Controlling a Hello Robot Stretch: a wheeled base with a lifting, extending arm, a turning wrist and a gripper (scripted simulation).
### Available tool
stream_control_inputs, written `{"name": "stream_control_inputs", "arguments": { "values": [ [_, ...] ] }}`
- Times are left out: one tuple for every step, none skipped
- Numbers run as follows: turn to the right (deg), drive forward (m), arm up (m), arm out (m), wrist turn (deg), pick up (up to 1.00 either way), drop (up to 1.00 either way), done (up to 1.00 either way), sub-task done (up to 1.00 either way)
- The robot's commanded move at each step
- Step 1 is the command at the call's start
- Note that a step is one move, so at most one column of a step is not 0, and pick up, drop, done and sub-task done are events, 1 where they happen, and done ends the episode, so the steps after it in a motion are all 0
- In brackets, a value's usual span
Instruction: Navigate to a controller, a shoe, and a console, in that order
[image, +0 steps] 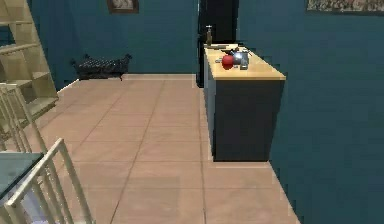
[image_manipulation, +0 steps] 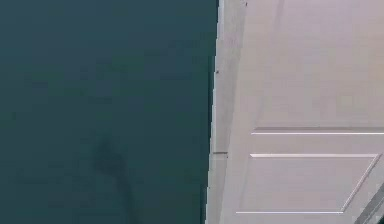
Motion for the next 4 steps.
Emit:
{"name": "stream_control_inputs", "arguments": {
  "values": [
    [0.0,1.00,0.00,0.00,0.0,0.00,0.00,0.00,0.00],
    [-18.0,0.00,0.00,0.00,0.0,0.00,0.00,0.00,0.00],
    [0.0,0.10,0.00,0.00,0.0,0.00,0.00,0.00,0.00],
    [-21.0,0.00,0.00,0.00,0.0,0.00,0.00,0.00,0.00]
  ]
}}
